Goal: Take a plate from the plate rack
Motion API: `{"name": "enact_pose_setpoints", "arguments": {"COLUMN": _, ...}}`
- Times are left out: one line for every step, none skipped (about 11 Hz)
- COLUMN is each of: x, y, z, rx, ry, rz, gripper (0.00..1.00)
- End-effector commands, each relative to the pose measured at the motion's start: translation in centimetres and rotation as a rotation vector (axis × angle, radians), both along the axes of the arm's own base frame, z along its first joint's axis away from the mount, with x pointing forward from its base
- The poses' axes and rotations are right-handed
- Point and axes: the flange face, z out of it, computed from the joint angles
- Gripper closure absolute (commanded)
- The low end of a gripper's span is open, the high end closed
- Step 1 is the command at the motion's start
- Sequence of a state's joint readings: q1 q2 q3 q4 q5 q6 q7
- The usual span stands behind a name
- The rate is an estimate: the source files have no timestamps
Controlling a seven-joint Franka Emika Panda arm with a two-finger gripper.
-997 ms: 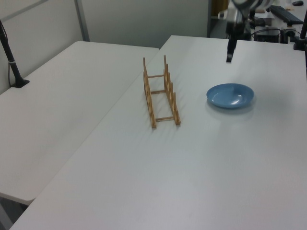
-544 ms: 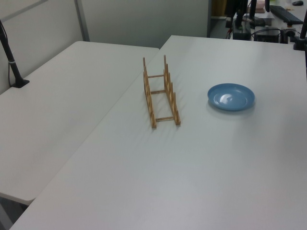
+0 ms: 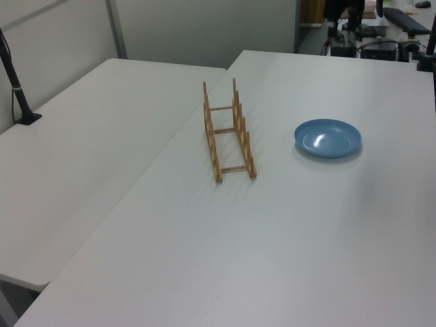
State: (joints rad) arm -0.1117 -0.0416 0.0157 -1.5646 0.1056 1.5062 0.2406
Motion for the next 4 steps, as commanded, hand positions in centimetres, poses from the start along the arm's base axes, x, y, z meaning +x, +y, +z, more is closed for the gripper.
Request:
{"name": "enact_pose_setpoints", "arguments": {"x": 0.89, "y": 0.24, "z": 0.26, "rx": -0.123, "ry": -0.107, "rz": 0.185, "gripper": 0.0}}
{"name": "enact_pose_setpoints", "arguments": {"x": 1.37, "y": -0.15, "z": 0.19, "rx": -0.146, "ry": -0.126, "rz": 0.215, "gripper": 0.0}}
{"name": "enact_pose_setpoints", "arguments": {"x": 1.7, "y": -0.37, "z": 0.21, "rx": -0.152, "ry": -0.142, "rz": 0.213, "gripper": 0.0}}
{"name": "enact_pose_setpoints", "arguments": {"x": 1.6, "y": -0.45, "z": 0.38, "rx": -0.153, "ry": -0.145, "rz": 0.211, "gripper": 0.0}}
